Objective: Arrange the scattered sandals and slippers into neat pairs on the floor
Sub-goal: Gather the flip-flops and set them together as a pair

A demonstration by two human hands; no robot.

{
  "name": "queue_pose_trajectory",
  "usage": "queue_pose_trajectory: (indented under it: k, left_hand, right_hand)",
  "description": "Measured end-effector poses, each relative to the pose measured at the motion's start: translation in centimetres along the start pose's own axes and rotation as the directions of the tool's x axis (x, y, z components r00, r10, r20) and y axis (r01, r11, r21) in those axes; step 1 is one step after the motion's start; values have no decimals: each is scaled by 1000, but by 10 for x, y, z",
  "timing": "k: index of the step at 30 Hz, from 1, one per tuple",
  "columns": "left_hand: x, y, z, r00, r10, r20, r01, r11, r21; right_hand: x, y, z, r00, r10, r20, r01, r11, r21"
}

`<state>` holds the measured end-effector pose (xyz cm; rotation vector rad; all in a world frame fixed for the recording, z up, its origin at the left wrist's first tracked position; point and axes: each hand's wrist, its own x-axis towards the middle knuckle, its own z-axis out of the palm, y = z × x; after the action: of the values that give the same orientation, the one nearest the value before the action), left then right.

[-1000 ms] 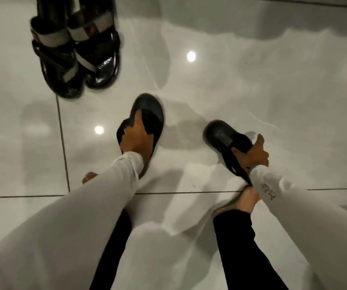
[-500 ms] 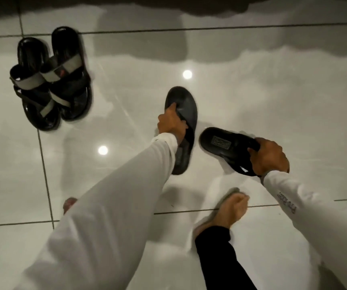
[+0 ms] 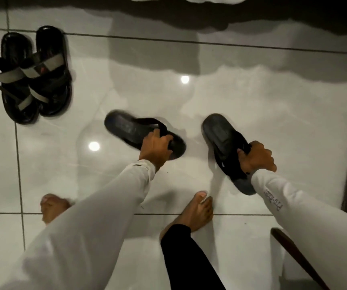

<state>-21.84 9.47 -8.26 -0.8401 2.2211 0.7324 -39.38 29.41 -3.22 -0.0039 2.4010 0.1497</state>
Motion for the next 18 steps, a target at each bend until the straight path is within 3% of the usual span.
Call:
queue_pose_trajectory:
  k: [6,9,12,15,18]
  left_hand:
    - [-16,-21,4,974,225,-23,-208,930,302]
    - [-15,-27,-6,950,264,-169,-252,963,92]
    - [-13,-26,-23,958,25,-285,-49,996,-77]
    - [-5,-30,-37,981,-173,-88,160,978,-133]
    - [10,-31,-43,978,-178,109,195,965,-173]
  right_hand:
    - [-2,-44,17,996,20,85,-38,978,204]
    - [-13,-74,32,992,-7,126,-35,945,326]
    - [-25,-96,47,987,-24,162,-45,913,406]
    - [-32,-108,57,970,-48,239,-84,854,514]
    - [-31,-113,62,958,-53,281,-105,850,517]
